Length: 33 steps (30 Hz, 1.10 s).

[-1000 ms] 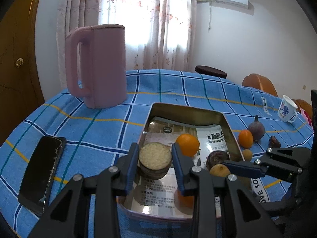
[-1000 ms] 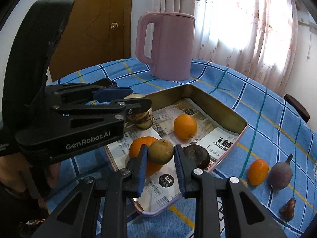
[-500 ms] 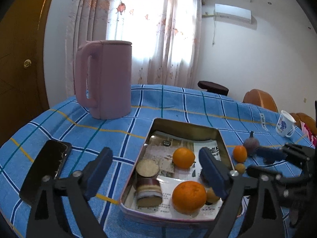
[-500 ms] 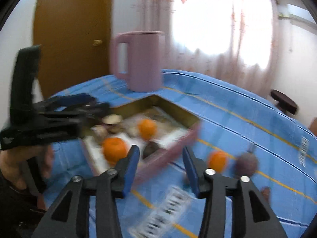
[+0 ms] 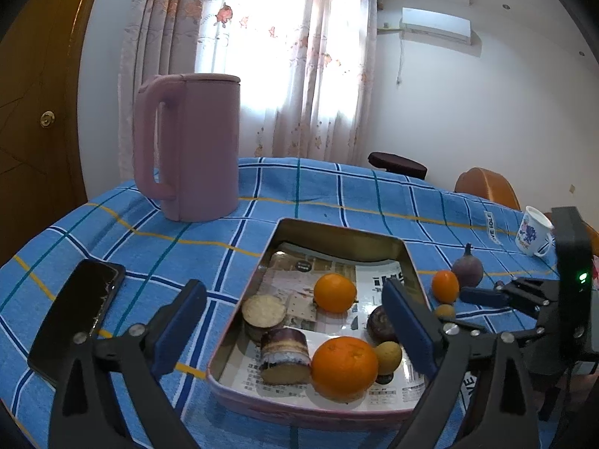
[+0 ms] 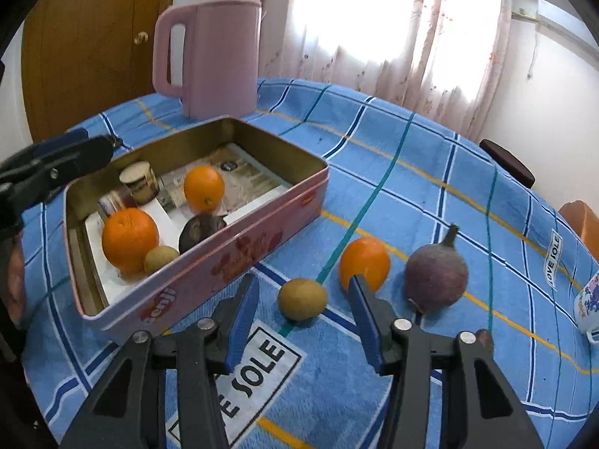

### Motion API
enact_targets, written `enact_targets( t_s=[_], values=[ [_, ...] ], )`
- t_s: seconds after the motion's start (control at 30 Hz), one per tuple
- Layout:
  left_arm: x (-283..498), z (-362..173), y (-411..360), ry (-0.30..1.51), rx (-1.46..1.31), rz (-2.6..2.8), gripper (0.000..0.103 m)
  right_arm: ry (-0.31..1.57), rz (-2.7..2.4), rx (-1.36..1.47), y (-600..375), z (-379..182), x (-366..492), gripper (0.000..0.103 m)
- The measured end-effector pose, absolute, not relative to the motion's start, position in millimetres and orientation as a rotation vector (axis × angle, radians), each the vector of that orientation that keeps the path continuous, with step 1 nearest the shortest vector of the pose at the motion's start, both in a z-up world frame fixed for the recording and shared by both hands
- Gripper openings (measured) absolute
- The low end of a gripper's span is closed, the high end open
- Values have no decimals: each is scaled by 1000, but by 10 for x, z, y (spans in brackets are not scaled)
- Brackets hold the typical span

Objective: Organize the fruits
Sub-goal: 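Grasp an orange with the left gripper while the right grasps a yellow-brown fruit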

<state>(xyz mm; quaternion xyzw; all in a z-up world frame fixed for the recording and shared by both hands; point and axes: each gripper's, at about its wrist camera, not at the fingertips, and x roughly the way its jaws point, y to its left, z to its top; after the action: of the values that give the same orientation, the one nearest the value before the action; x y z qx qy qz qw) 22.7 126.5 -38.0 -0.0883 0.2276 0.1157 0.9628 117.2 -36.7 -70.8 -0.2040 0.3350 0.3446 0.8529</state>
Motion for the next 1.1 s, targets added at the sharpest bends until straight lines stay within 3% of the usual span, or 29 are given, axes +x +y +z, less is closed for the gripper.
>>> enact_targets(
  t_s=[0.13, 0.4, 0.77, 0.87, 0.97, 1.1],
  values=[
    [231, -356, 1213, 458, -172, 228, 97, 749, 732, -425, -364, -756, 1240, 31],
    [325, -233, 827, 445, -102, 156, 97, 647, 618, -285, -984, -544, 1277, 31],
    [859, -216, -47, 523, 48, 21, 96, 652, 422, -150, -1881, -514, 1592, 31],
    [1063, -282, -211, 581, 64, -11, 85, 651, 431, -117, -1972, -508, 1617, 31],
    [1268, -374, -323, 648, 72, -31, 82, 640, 441, -118, -1983, -502, 1583, 31],
    [1457, -484, -337, 724, 67, -35, 62, 621, 455, -122, -1962, -486, 1551, 31]
  ],
)
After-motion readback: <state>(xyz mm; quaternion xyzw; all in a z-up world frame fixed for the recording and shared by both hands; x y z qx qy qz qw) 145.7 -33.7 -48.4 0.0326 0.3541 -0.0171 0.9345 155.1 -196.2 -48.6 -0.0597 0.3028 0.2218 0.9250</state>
